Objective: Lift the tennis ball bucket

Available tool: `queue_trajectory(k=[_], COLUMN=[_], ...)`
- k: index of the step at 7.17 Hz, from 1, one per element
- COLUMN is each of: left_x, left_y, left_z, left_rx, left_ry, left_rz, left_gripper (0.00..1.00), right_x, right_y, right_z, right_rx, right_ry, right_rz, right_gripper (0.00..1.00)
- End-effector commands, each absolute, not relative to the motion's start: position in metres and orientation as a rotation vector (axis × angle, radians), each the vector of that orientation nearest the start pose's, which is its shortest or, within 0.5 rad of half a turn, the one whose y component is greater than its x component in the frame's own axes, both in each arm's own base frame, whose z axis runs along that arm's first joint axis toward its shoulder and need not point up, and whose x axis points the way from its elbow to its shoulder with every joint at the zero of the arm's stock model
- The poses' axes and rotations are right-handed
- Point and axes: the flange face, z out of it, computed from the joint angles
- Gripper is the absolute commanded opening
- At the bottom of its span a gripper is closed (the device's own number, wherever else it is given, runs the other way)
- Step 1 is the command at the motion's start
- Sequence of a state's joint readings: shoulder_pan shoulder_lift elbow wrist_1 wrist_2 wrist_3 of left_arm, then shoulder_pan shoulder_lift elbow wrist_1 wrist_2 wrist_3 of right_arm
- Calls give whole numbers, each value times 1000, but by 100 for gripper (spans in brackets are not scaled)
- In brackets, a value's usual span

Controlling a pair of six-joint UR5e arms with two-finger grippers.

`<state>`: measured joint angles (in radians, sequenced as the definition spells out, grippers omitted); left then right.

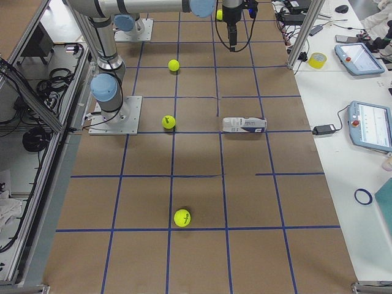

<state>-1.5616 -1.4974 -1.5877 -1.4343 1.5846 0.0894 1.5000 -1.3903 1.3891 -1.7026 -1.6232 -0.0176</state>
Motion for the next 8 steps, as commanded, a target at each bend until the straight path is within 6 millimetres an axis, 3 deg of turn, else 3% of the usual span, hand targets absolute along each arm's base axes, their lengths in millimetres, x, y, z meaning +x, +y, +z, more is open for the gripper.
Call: queue_trajectory(k=[1,2,4,5,6,8], left_x=[-128,-128,-128,-128,-128,-128], left_y=[-478,-478,-478,-478,-479,-478], left_z=[529,529,529,529,529,528], left_rx=[122,122,122,122,124,124], left_ry=[3102,3102,3102,3102,3101,3102], left_rz=[-297,-297,-297,-297,-299,-295], left_gripper=[100,100,100,100,100,100], right_x=[-7,-28,-41,-59,-67,-87], right_y=[-645,-670,-706,-730,-745,-755], right_z=[422,401,367,346,320,278], right_rx=[275,266,294,296,249,236], right_ry=[3178,3175,3171,3184,3195,3182], right_rz=[-67,-90,-69,-91,-78,-54], right_gripper=[100,100,100,100,100,100])
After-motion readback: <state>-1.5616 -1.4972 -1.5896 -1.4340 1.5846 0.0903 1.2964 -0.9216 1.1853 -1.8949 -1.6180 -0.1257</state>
